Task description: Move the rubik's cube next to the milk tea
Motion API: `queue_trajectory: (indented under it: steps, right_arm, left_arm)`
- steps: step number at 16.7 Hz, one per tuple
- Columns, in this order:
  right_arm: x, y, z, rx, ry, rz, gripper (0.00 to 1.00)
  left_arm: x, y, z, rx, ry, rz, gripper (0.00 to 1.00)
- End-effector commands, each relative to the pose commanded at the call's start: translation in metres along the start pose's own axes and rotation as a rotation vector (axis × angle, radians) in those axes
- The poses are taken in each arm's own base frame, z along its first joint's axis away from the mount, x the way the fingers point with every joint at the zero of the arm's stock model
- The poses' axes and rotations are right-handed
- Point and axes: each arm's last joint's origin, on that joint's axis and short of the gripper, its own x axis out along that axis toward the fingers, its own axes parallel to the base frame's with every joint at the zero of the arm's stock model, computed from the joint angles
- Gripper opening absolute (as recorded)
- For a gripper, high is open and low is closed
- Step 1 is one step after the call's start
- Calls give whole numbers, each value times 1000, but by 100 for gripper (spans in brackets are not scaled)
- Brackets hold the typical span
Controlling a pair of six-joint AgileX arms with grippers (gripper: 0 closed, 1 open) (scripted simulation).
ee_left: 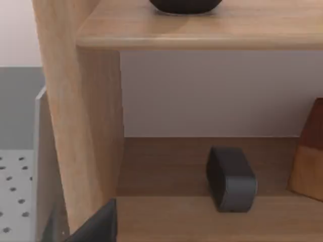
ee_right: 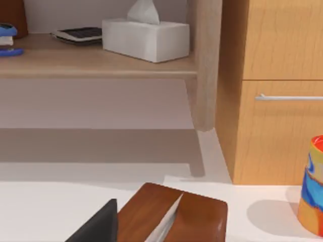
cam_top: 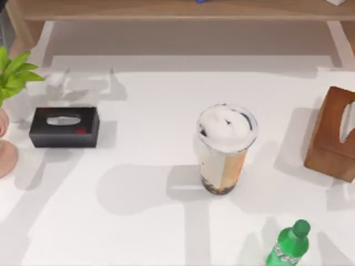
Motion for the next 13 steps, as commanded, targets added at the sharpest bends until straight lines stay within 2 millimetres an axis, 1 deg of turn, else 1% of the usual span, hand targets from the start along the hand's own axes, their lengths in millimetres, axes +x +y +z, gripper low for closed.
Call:
queue_trajectory:
  steps: [2,3,4,6,7,9,11,13]
  right_arm:
    - [0,0,0,0,0,0,100]
    - [0,0,0,0,0,0,100]
    - [0,0,0,0,0,0,100]
    - [0,0,0,0,0,0,100]
    - [0,0,0,0,0,0,100]
    - [0,0,0,0,0,0,100]
    - [0,0,0,0,0,0,100]
    - [0,0,0,0,0,0,100]
  left_arm:
    - [44,-30,15,11,0,-1,100]
    - [63,-46,21,14,-9,-2,100]
    - [79,-62,25,15,-20,-2,100]
    - [104,-89,30,14,-46,-1,100]
    - [113,-100,31,12,-58,0,100]
    - [124,-117,32,7,-79,3,100]
    - [128,-125,34,2,-94,5,100]
    - [128,-126,34,1,-96,5,100]
